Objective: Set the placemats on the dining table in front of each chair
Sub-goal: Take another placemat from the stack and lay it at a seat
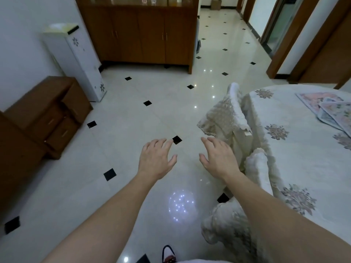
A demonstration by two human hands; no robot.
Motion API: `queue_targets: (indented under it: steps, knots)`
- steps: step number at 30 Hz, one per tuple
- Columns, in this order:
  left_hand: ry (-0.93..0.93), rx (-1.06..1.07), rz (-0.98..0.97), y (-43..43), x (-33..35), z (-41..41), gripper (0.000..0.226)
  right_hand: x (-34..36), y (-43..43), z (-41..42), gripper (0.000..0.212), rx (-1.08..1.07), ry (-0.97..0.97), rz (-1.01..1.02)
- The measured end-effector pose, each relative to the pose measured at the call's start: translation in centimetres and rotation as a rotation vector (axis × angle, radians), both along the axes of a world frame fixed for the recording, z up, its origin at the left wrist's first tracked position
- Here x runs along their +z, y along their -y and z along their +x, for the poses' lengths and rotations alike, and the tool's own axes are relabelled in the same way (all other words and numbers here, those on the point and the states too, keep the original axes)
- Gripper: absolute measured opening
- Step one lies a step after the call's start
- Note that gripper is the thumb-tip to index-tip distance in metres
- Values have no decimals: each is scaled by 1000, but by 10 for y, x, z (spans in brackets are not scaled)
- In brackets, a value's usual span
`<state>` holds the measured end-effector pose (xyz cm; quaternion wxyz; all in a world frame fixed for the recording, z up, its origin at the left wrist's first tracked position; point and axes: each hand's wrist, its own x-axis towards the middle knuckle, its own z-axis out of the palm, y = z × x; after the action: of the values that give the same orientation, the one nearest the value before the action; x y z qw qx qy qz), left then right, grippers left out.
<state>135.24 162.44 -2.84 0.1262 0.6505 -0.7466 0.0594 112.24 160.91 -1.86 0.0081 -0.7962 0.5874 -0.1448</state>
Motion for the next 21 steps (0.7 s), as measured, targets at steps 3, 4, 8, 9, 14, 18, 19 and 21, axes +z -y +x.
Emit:
queue_targets:
  steps: [3,4,8,9,14,18,19,21]
  knots:
    - [-10,-19,4,30,0,12,56,0,22,16,54,-17,-6,10]
    - [-14,-25,4,39,-1,15,56,-1,30,20,54,-19,-14,6]
    - [-10,-50,0,76,-5,23,54,-5,70,34,54,-21,-21,10]
    - [-4,-54,-1,86,-7,25,54,-6,81,37,54,-22,-18,18]
    - [13,-54,2,151,-10,35,53,-19,146,50,54,-12,-11,27]
    - [53,-52,26,222,-15,37,54,-24,216,54,52,-35,-3,28]
    - [60,-46,39,242,-14,37,55,-24,236,53,52,-37,1,27]
    - [66,-28,73,284,-11,34,56,-23,278,48,53,-31,7,38]
